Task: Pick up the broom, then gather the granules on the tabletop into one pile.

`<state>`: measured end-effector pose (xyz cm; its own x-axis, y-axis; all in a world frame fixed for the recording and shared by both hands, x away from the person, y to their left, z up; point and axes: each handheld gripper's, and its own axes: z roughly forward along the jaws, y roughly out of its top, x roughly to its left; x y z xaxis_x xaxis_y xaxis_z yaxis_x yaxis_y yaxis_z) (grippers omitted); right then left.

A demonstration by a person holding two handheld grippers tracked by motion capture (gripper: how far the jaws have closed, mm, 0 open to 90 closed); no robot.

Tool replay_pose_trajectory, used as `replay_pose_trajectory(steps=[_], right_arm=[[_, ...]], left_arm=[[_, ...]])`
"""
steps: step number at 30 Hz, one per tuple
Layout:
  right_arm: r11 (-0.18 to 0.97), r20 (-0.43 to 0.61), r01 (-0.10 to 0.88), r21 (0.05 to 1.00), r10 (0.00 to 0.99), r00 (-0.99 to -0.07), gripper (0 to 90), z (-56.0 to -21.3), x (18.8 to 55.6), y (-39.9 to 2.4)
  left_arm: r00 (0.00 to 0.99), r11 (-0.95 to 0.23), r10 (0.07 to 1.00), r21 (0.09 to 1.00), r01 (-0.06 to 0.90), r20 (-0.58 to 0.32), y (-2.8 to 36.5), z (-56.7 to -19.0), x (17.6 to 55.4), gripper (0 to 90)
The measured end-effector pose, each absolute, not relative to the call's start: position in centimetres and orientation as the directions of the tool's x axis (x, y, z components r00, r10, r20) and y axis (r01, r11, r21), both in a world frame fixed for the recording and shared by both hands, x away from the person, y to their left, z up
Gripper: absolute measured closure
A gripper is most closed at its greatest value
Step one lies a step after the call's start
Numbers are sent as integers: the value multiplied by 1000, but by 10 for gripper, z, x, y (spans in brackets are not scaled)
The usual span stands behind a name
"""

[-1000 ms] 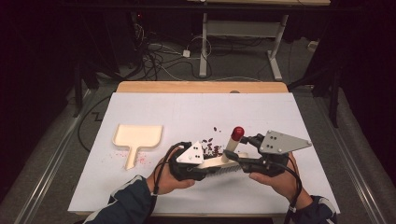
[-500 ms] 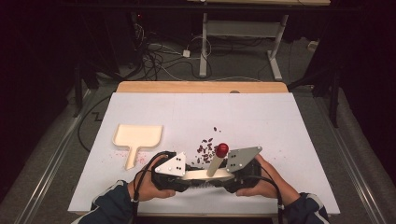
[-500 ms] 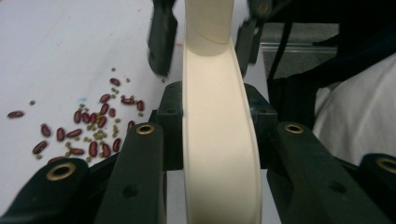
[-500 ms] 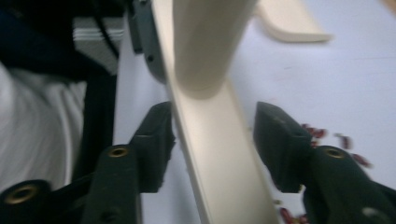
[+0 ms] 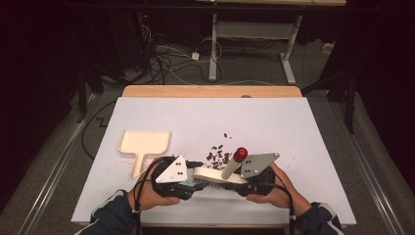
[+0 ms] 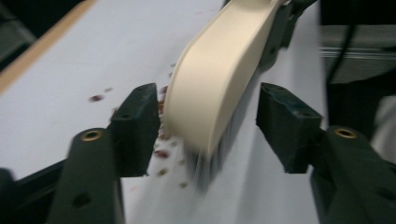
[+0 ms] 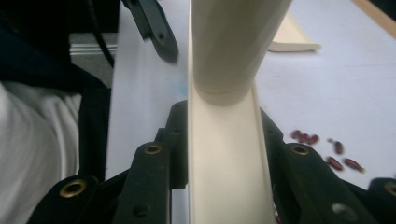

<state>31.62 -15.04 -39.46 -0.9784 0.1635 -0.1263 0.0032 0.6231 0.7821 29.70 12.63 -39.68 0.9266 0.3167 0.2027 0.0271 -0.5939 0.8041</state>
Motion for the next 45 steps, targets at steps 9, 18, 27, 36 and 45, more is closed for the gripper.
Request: replay_pose_trajectory(steps=[9, 18, 27, 36, 45], right_arm=[[578, -120, 114, 808, 350, -929, 674, -388, 333, -173], [551, -151, 157, 820, 473, -868, 674, -382, 349, -191], [579, -273, 197, 791, 623, -733, 676, -385, 389, -213], [673, -399, 212, 708, 630, -666, 676, -408, 437, -192], [740, -417, 181, 647, 543, -729, 676, -437, 454, -154]], left_arm=[[787, -558, 564, 818, 141, 250, 182, -418, 293, 205], [718, -553, 659, 791, 261, 225, 230, -443, 281, 190], [708, -543, 675, 788, 288, 206, 234, -453, 280, 190], [711, -581, 663, 759, 293, 233, 231, -457, 286, 191], [713, -600, 656, 744, 294, 247, 233, -458, 283, 190]])
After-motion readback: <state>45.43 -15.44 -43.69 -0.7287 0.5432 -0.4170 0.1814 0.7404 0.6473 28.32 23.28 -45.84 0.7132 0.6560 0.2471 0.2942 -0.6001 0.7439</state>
